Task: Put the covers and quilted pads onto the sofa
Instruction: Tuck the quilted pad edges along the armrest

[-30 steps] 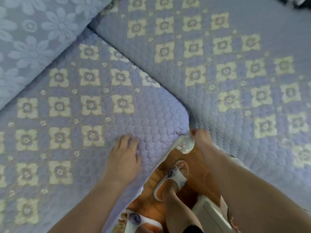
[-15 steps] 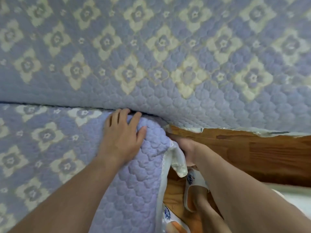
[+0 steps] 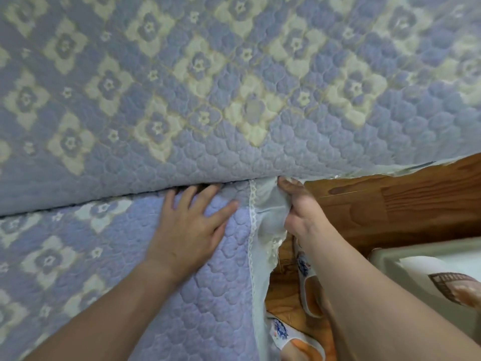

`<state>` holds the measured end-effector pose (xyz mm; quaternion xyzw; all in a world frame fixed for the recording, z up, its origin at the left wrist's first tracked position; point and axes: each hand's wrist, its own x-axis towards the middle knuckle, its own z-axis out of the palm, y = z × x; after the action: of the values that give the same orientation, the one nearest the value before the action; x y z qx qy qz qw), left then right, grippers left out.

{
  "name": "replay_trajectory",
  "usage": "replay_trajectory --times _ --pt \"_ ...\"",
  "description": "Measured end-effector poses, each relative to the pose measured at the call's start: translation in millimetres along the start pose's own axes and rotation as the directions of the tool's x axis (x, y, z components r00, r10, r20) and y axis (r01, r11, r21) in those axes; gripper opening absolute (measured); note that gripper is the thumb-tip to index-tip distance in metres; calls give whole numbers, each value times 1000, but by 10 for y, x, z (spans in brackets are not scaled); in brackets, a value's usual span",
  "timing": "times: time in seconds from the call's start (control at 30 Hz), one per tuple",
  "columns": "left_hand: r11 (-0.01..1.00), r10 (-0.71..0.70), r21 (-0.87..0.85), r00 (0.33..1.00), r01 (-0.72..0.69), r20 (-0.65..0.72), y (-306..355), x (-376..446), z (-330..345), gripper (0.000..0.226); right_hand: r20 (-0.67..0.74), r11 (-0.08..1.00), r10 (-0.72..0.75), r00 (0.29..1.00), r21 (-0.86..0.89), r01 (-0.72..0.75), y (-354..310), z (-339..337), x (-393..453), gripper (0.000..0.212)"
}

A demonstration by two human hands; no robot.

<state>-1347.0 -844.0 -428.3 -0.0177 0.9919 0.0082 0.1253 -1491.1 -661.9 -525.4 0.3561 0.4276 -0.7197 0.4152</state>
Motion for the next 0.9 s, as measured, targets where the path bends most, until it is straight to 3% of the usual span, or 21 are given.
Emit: replay_trajectory --times 0.07,0.13,0.2,0.27,0.3,0.33,0.4,0.47,0.57,0.73,0.8,0.9 --pt "998 45 27 990 -49 133 -12 113 -72 40 -93 996 -87 992 -8 87 10 63 -83 23" --pt "996 -22 93 971 0 238 77 250 -166 47 -221 970 -244 944 -48 240 -12 78 -268 12" --pt "979 -117 194 949 61 294 222 355 -198 53 -370 892 -436 820 -298 340 33 42 -507 11" --pt "963 -177 248 942 107 283 337 406 -181 47 -354 722 -590 726 -633 278 230 15 -780 11" --pt "964 -178 242 948 114 264 363 413 -175 44 -261 643 -584 768 -726 243 370 36 -906 12" --pt "969 -169 216 956 117 240 365 413 -180 42 -147 623 -497 855 -746 235 525 78 -1000 15" --pt "985 -137 131 975 115 175 267 373 -163 39 79 707 -246 966 -667 234 726 313 -1082 21" --pt "993 -115 -26 986 119 120 76 322 -173 36 194 743 -165 967 -620 251 770 532 -948 30" --pt "928 -247 -239 951 288 185 -140 318 -234 34 207 721 -211 955 -627 295 714 697 -634 53" --pt "877 -297 -222 844 426 447 -149 631 -209 43 216 734 -168 962 -624 268 670 604 -521 44" --pt "875 -266 -260 855 408 446 -218 632 -208 49 232 713 -146 962 -649 265 600 658 -494 35" --pt "898 -223 -273 892 344 392 -269 557 -255 40 237 634 -82 968 -737 235 465 782 -460 31"
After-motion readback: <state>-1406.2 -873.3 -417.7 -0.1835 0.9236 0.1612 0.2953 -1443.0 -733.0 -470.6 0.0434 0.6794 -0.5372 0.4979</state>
